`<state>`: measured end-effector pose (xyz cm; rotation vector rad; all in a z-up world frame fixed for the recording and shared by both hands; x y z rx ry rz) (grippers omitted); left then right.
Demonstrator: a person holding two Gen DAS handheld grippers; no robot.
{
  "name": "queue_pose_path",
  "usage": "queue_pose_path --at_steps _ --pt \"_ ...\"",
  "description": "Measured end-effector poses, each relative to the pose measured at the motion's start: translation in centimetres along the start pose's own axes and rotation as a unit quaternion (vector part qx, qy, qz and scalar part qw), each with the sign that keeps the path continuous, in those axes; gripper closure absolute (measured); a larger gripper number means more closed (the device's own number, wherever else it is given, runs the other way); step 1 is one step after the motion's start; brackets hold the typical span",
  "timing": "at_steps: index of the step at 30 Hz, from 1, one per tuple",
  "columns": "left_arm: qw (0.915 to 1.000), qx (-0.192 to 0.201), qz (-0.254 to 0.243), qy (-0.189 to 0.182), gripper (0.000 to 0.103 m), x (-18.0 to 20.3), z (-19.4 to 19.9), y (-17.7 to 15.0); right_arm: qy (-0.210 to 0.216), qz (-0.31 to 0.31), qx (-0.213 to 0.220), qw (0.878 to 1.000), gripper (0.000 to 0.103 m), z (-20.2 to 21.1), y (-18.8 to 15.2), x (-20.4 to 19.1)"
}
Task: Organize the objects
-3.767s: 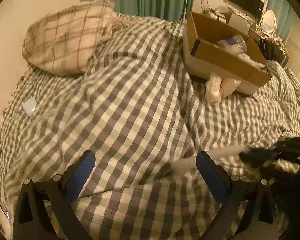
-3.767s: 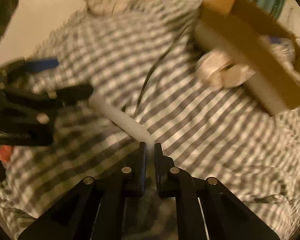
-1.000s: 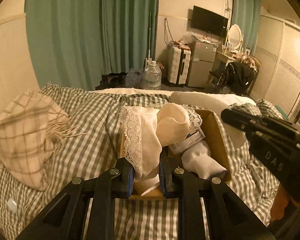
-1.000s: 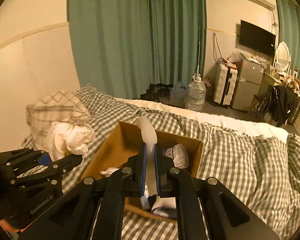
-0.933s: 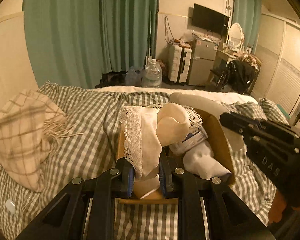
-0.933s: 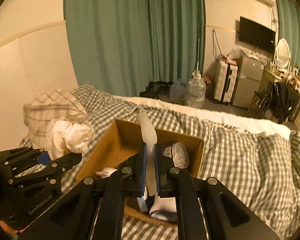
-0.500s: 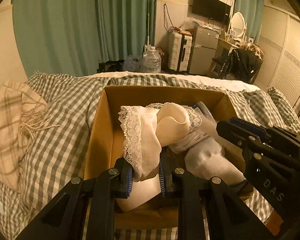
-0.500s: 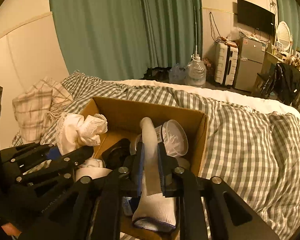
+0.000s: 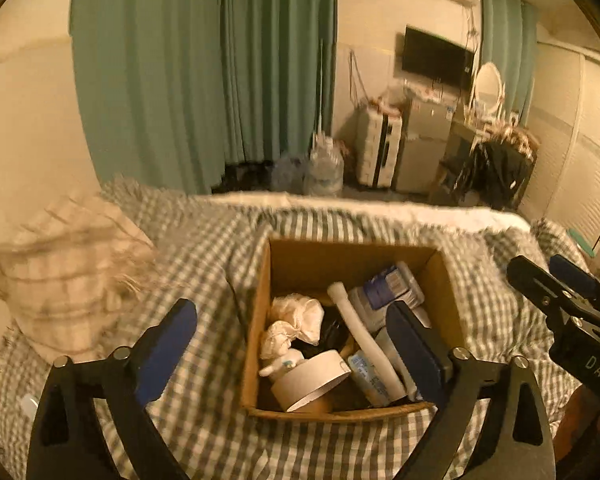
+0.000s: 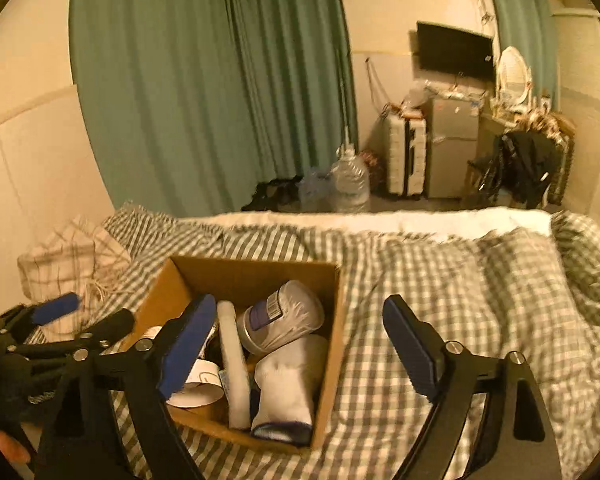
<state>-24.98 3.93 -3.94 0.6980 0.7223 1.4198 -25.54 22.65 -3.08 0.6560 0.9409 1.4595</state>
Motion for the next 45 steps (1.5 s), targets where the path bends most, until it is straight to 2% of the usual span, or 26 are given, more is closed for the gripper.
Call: queue_pose_path --at_steps 3,7,12,18,22,26,31,38,45 --pt "0.9996 0.028 -0.006 0.007 0.0 -0.4 3.7 0.9 -0.012 0.008 0.028 1.0 0.009 3.6 1.3 -0.2" --pt "0.9978 0.065 -0.013 0.008 0.0 -0.3 8.5 1.5 -0.016 0.011 0.057 0.998 0.0 8.9 2.1 -1.0" --pt "0.9941 0.107 -0.013 0.011 0.0 -0.5 13.7 1.2 -0.025 0.018 0.085 0.996 0.0 14.2 2.1 -1.6" --pt "0.9923 0.123 -0.013 0.014 0.0 -0.5 16.2 -1.0 -0.029 0.023 0.093 0.995 0.0 17.5 0.4 -1.3" --pt "0.992 0.123 -0.024 0.016 0.0 0.4 15.8 -3.3 -0.032 0.033 0.09 0.995 0.0 17.5 -1.3 -0.8" --pt "0.9933 0.113 -0.02 0.015 0.0 1.4 14.5 -5.8 -0.043 0.055 0.08 0.994 0.0 15.5 -3.8 0.0" --pt "0.9933 0.112 -0.016 0.022 0.0 1.8 12.6 -7.0 -0.047 0.081 0.061 0.994 0.0 12.7 -6.2 0.3" --pt "0.9953 0.095 0.003 0.021 0.0 1.6 10.4 -8.2 -0.048 0.081 0.067 0.993 0.0 11.8 -6.4 1.1" --pt "0.9957 0.09 -0.001 0.021 0.0 1.8 9.8 -8.4 -0.05 0.07 0.062 0.994 0.0 11.3 -6.5 1.8"
Point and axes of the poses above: each gripper's, at about its wrist camera, not at the fingertips, and z roughly against the way its jaws point, x to its right, y to its top, the point moved 9 cm from there along -z, roughly the way its jaws point, and after that the axes turned 4 degrees about y, right-handed, at the moved point
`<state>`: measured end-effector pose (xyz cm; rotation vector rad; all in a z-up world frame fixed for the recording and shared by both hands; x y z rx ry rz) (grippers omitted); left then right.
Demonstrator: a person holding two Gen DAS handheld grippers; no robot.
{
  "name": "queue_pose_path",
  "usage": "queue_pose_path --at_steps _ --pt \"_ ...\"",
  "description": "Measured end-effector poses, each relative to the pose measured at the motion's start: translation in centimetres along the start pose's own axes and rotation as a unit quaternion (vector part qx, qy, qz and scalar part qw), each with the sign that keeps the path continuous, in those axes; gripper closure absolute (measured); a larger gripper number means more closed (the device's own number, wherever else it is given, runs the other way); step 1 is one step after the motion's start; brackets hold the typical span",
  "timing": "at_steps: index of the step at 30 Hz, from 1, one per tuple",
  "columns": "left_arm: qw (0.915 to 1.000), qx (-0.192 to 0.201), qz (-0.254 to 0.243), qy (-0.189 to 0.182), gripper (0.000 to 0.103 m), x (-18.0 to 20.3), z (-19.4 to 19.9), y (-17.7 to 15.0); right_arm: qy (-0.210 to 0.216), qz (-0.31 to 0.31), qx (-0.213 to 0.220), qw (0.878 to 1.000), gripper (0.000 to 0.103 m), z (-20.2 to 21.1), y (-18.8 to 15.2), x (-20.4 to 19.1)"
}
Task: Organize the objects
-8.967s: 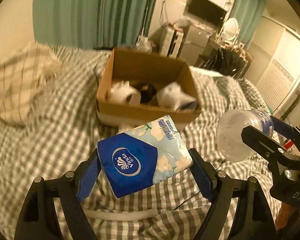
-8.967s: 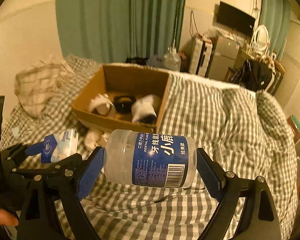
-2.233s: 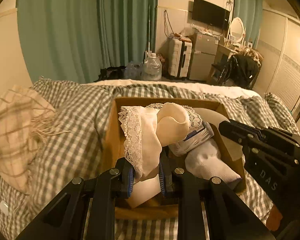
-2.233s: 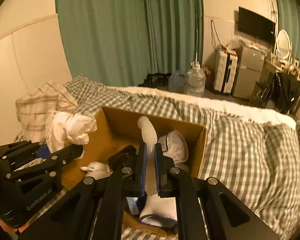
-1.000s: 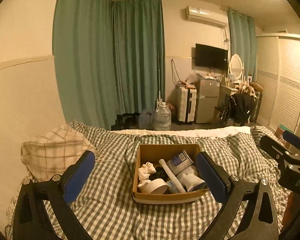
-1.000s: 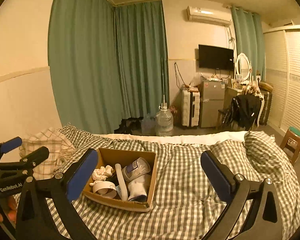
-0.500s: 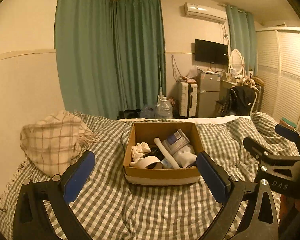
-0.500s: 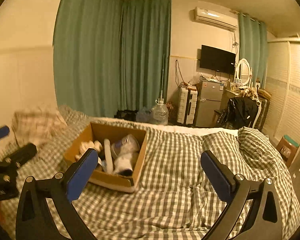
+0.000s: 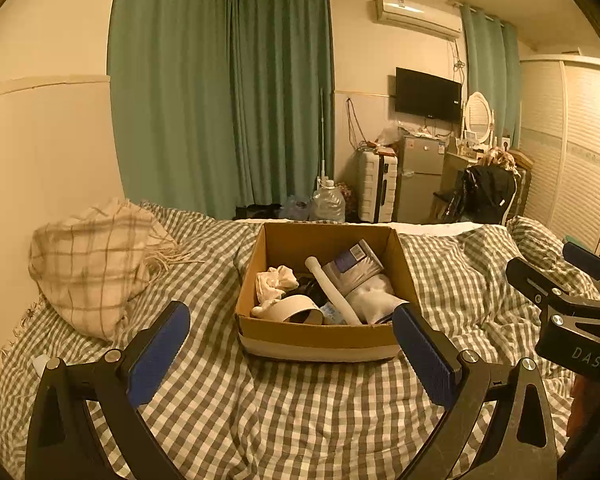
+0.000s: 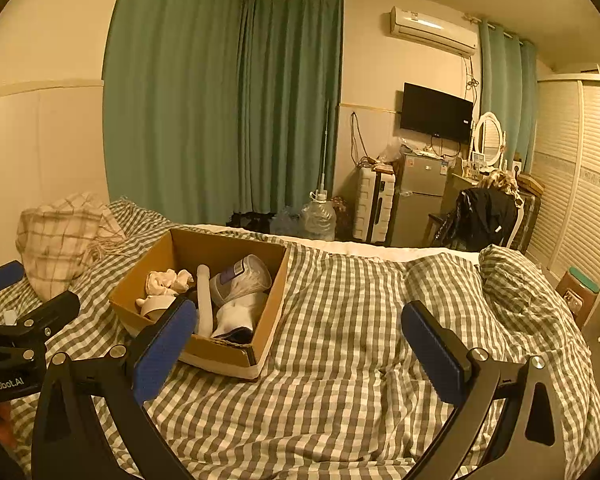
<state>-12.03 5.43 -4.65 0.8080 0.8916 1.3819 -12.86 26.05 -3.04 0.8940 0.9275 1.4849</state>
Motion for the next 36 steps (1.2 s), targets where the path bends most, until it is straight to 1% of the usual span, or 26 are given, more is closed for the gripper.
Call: queue_pose_path --at_steps 9,15,21,36 --pt "0.9999 -0.009 0.005 -0.007 0.0 0.0 0.3 -0.1 0.001 0.001 -0.001 1.0 0.0 0.0 0.0 -0.1" --pt "0.9999 -0.008 0.007 -0.003 0.0 -0.1 0.2 -0.2 0.003 0.0 -0.002 1.0 0.0 -0.1 0.0 -0.2" --pt "0.9997 -0.017 0.014 -0.007 0.0 0.0 0.1 -0.5 0.004 -0.001 -0.003 1.0 0.0 -0.2 0.0 -0.2" --pt "0.9996 -0.02 0.019 0.002 0.0 -0.3 -0.2 -1.1 0.007 0.0 -0.009 1.0 0.0 -0.5 -0.3 -0.5"
Point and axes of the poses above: each gripper's, at about its wrist camera, not at the fingertips, and z roughly against the way its jaws point, x to its right, y to its top, the point moved 9 cm from there along -z, roughly the way its jaws point, and after that the axes turned 4 degrees about y, right-handed, at the moved point
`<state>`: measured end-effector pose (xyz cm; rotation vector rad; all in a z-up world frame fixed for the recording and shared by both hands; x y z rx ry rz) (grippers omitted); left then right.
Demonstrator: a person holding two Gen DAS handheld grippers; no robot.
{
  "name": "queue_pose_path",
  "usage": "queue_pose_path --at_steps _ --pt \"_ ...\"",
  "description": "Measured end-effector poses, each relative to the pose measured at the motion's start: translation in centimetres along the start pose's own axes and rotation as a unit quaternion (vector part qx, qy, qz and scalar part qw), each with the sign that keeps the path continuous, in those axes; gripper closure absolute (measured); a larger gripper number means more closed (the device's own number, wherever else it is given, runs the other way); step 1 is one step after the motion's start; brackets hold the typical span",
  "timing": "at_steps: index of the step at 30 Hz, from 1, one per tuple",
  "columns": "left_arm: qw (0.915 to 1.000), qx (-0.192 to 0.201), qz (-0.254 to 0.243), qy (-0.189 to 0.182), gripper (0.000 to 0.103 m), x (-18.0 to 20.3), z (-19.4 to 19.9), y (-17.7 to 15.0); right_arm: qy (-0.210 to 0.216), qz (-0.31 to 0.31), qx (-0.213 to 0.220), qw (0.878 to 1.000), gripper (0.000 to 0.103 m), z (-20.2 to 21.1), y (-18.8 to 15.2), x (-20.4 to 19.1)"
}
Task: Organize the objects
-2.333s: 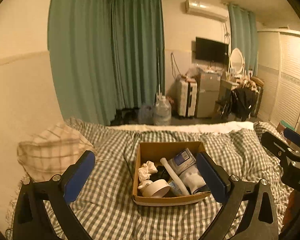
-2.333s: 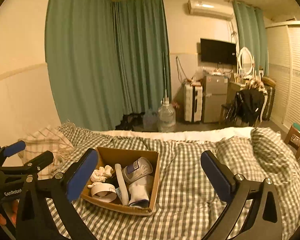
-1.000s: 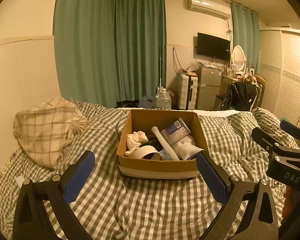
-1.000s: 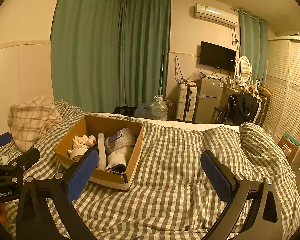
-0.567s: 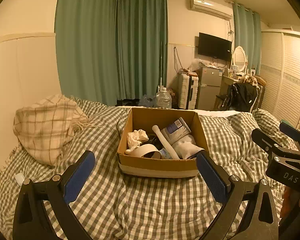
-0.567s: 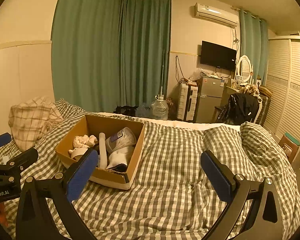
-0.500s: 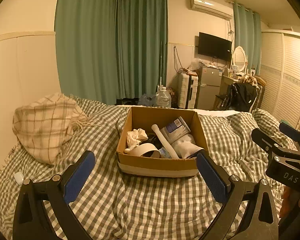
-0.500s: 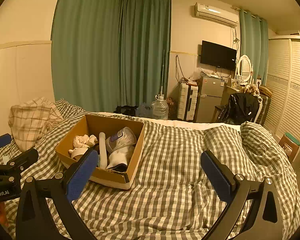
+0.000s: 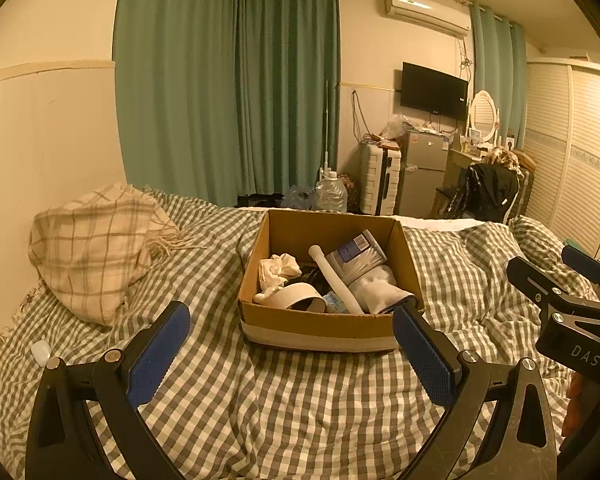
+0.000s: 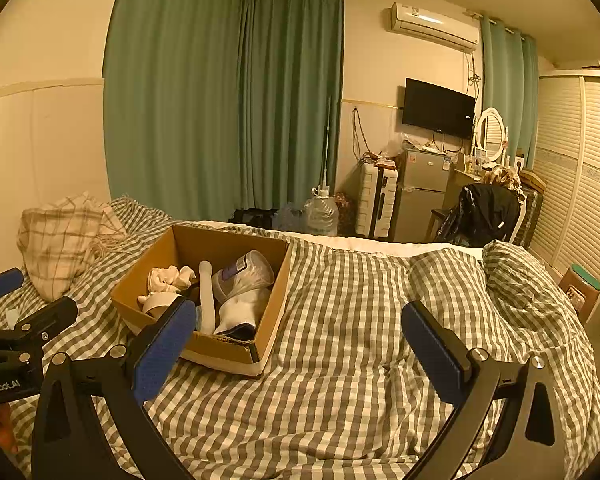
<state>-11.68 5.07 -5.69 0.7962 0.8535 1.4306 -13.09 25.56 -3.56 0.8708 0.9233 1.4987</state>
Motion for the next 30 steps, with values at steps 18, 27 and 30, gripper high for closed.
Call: queue_pose_path --at_steps 18,27,30 --pt "0.9996 -0.011 0.024 0.005 0.0 -1.1 -0.3 -0.3 0.0 0.0 -0.002 1.0 0.0 -0.2 -0.3 0.0" --pt "0.9998 -0.007 0.019 0.004 0.0 -1.0 0.0 -0.1 0.001 -0.001 -0.003 1.0 0.0 -0.3 -0.4 0.0" --pt "0.9998 -0.006 0.017 0.006 0.0 -1.0 -0.1 0.0 0.001 -0.002 -0.003 1.0 0.0 -0.3 -0.4 0.1"
Point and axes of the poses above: each gripper's, at about its wrist camera, not at the fingertips, and z roughly against the way its jaws point, x to its right, y to its top, the point moved 9 cm from there along -z, roughly the way its jaws point, and after that the axes turned 4 degrees about y, right-handed, at the moved point
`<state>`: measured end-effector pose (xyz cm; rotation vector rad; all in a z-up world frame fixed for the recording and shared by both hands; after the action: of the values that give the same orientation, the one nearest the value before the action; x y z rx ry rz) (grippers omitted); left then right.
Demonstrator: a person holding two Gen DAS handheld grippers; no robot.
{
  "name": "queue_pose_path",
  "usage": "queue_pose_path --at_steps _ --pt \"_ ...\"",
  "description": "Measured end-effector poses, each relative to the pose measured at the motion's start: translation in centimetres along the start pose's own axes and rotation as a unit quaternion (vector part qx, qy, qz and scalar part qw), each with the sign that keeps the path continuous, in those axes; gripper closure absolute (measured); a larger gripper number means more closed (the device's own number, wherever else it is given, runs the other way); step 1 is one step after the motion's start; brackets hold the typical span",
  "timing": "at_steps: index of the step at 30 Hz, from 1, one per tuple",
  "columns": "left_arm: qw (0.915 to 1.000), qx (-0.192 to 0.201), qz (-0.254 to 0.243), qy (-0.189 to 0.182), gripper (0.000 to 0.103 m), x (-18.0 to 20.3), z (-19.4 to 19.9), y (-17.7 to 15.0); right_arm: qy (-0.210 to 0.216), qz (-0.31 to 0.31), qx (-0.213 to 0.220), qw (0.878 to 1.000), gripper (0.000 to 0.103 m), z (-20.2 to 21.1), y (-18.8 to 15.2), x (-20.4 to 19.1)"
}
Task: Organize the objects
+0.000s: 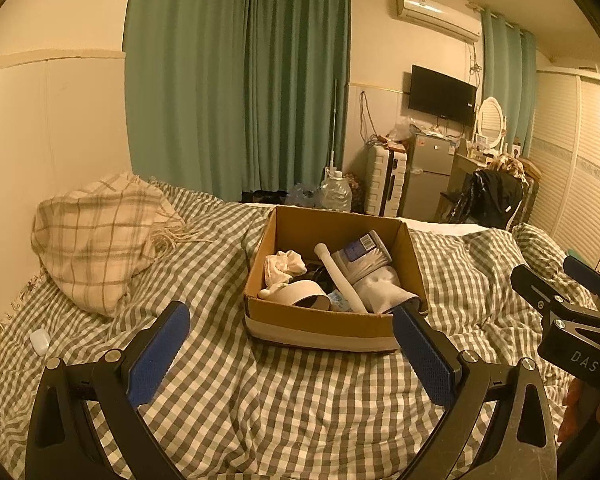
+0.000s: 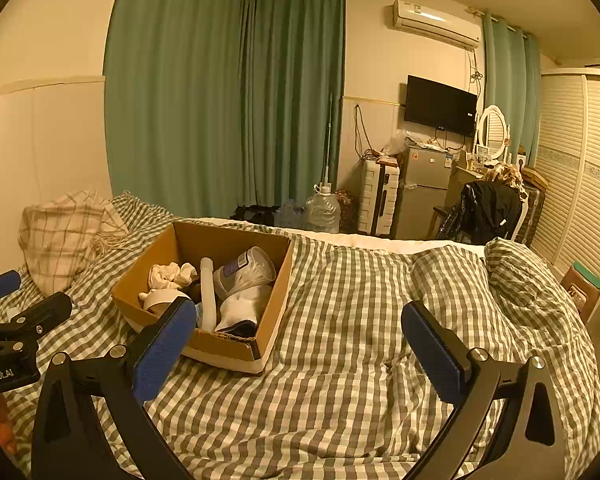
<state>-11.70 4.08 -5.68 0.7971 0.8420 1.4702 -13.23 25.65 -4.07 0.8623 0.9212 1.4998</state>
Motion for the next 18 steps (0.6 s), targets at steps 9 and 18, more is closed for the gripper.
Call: queue_pose_path --at_steps 9,18 --pt "1.0 -0.001 -0.004 0.002 0.0 0.1 -0.03 -0.04 0.002 0.001 -0.001 1.0 0.0 0.0 -0.02 -0.01" --pt "1.0 0.002 -0.005 -0.001 0.0 0.17 0.08 -0.22 0.004 0.001 -0.003 1.0 0.0 -0.08 -0.14 -0.06"
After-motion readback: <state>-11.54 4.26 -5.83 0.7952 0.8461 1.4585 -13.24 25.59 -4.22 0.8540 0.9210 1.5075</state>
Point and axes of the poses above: each gripper's, at about its wrist camera, not at the fingertips, and z roughly against the way its jaws point, x to its right, y to its top, the point moved 9 cm from there along -z, roughly the way its jaws point, and after that the axes turned 4 degrees about y, right-handed, at the moved point
